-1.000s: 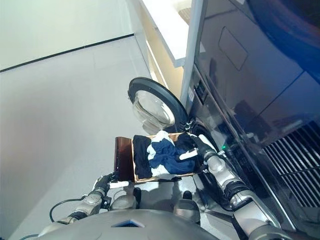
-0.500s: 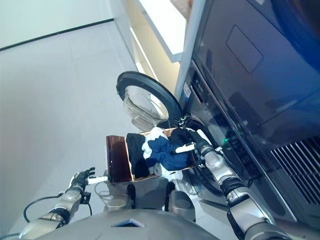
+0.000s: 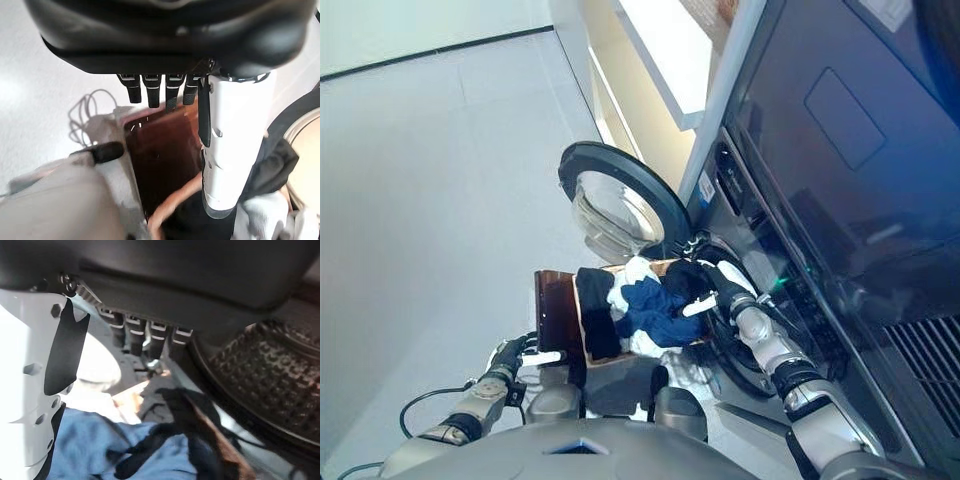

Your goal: Pick up the clothes and place them into the washing machine

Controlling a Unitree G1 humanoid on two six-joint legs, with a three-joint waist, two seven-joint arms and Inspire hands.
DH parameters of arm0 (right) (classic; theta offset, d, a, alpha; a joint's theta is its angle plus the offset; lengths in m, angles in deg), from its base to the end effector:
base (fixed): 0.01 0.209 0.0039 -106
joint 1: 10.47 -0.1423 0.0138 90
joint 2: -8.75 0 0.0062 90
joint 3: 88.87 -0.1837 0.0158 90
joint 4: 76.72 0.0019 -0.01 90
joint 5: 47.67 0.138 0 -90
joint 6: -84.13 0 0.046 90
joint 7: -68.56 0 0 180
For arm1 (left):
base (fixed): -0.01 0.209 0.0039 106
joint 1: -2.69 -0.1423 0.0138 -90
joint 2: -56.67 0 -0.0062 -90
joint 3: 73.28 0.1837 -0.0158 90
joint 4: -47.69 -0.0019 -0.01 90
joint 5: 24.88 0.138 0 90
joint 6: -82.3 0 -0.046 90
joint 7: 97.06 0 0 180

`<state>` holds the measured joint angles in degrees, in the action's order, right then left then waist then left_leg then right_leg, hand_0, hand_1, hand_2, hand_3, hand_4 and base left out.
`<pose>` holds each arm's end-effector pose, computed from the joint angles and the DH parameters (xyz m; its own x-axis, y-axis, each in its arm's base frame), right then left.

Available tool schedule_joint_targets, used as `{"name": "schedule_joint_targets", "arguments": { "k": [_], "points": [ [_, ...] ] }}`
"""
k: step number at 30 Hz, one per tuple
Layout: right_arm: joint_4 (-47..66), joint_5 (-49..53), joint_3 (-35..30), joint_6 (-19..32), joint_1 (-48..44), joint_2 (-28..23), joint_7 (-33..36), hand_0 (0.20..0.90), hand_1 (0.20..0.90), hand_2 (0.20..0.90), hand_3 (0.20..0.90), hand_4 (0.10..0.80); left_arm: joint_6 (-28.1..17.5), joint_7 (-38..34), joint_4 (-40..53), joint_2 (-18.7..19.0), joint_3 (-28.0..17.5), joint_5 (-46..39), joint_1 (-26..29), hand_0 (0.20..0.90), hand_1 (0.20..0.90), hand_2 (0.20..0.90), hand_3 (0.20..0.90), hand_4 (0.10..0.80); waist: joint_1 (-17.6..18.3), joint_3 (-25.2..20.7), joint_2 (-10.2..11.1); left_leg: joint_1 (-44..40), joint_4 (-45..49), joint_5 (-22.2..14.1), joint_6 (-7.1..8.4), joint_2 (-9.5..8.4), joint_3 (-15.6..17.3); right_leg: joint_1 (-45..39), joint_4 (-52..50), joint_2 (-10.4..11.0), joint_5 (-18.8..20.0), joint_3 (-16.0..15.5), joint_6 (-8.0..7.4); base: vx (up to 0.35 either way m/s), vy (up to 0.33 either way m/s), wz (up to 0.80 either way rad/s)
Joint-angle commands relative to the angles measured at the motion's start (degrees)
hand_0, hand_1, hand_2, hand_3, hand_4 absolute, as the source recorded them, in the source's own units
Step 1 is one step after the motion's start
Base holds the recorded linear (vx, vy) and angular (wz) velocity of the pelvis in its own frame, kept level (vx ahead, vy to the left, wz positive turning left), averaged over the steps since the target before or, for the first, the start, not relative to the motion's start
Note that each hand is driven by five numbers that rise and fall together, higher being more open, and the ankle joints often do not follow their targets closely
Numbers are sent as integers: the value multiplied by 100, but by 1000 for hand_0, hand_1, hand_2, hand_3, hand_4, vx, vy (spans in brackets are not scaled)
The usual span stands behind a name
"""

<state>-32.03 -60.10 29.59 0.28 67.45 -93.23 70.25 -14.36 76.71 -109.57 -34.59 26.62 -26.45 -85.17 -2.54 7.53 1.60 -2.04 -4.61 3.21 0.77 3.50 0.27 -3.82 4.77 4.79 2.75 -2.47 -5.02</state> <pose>0.1964 -0.2271 -0.0419 0.8159 0.0719 -0.5738 -0.4978 0.5924 -0.6335 0.0993 0.2242 -0.1066 0.5293 0.2410 -0.8135 0.0913 0.9371 0.3370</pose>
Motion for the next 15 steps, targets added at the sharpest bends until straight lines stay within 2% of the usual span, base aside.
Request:
{"name": "schedule_joint_targets", "arguments": {
  "k": [1,9,15],
  "points": [
    [371,-329,145,239,-471,-189,190,900,900,900,900,800,-224,-113,-89,224,118,146,263,900,900,900,900,800,-132,-315,-10,-105,-6,-20,551,336,34,82,-285,-28,-223,145,-154,12,76,-2],
    [-199,-555,336,189,-544,131,194,900,900,900,900,800,-186,-112,-266,232,182,263,254,900,900,900,900,800,-175,-389,147,-180,-39,-167,353,100,101,146,-314,202,-98,251,-355,-1,127,-1],
    [-696,-1105,550,62,-831,291,364,900,900,900,900,800,-177,-137,-214,253,223,212,316,900,900,900,900,800,-258,-301,246,-86,-37,-235,182,-86,159,477,-465,364,126,460,-551,-61,95,-12]
  ]
}}
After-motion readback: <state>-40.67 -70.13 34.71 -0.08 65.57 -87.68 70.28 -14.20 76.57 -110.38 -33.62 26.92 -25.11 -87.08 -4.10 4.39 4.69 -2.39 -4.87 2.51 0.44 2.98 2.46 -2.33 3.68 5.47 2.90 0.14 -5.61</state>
